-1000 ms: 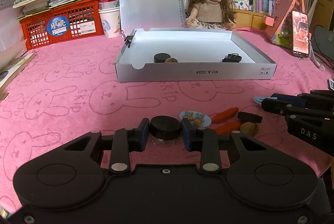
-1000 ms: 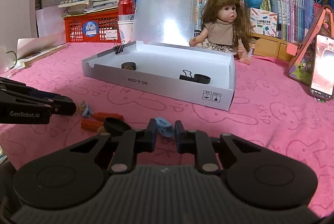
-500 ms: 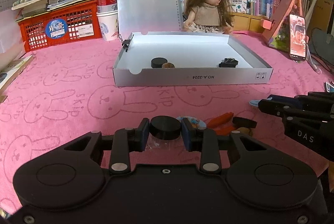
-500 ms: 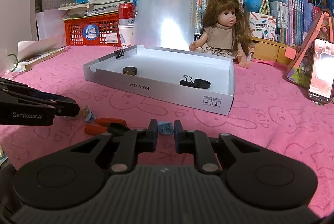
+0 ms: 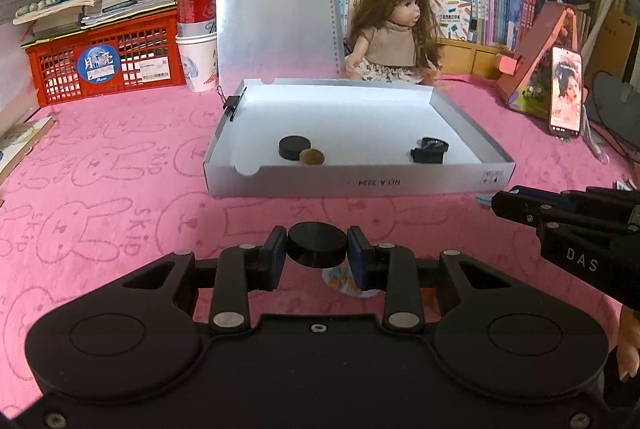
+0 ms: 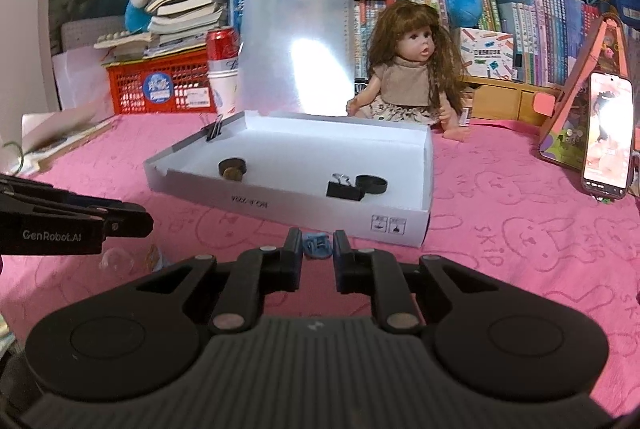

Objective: Organize rigid objects
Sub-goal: 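Carry the black puck and blue hair clip into the white box while opening both tools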

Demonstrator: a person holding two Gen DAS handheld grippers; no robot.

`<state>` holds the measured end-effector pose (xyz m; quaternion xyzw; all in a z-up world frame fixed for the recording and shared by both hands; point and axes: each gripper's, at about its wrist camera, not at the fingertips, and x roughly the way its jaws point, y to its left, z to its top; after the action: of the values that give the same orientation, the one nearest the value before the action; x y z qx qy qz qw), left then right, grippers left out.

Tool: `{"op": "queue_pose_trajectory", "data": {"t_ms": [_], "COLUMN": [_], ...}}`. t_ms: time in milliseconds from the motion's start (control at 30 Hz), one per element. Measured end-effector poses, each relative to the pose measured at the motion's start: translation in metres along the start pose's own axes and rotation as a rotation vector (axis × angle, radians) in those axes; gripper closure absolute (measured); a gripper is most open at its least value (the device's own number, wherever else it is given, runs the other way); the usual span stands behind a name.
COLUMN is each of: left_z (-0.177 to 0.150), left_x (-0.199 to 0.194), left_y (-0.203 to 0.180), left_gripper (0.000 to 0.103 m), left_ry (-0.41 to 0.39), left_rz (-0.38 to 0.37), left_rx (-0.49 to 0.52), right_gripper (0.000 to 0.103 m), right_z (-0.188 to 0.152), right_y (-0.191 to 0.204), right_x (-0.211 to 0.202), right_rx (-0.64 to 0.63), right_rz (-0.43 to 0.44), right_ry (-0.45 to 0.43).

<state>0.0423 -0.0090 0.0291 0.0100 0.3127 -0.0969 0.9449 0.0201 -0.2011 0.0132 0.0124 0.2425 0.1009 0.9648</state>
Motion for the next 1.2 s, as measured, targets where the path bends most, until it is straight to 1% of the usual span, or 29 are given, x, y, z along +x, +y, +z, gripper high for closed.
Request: {"op": "queue_pose_trajectory", "data": {"t_ms": [333,567,833,933,1067,1200], "left_z": [0.025,0.057,0.098,0.108,0.116,0.121], "left_x": [0.009,0.027,0.065,0.083,0.105,0.128], "left_y": [0.004,0.007,0.015,0.016,0.016,0.017], "left_gripper": [0.072,0.072,0.072,0.072,0.072,0.072], "left_ry": [0.002,-0.004,0.055,0.078,0.092,0.107], "left_rz": [-0.017,-0.011,-0.034,-0.028,0.001,0.027], "left_rx": [-0.040,-0.077,-0.144,-0.166,-0.170,-0.177], "right_gripper": [0.084,0.084,0.084,0.084,0.084,0.084], "right_z": [0.013,0.037,0.069,0.077,0.081,0.083], "right_y": [-0.014,-0.034,-0.066,-0.074,-0.083,-0.087], "right_x": [0.003,0.018,0.055,0.071,0.091,0.108], "right_rx": [0.051,0.152,0.313,0.361,0.423,0.442], "right_rz": [-0.012,0.003,0.033,0.035,0.045,0.036], "right_ry": [-0.008,-0.005,0.050,0.072,0.105,0.129]}}
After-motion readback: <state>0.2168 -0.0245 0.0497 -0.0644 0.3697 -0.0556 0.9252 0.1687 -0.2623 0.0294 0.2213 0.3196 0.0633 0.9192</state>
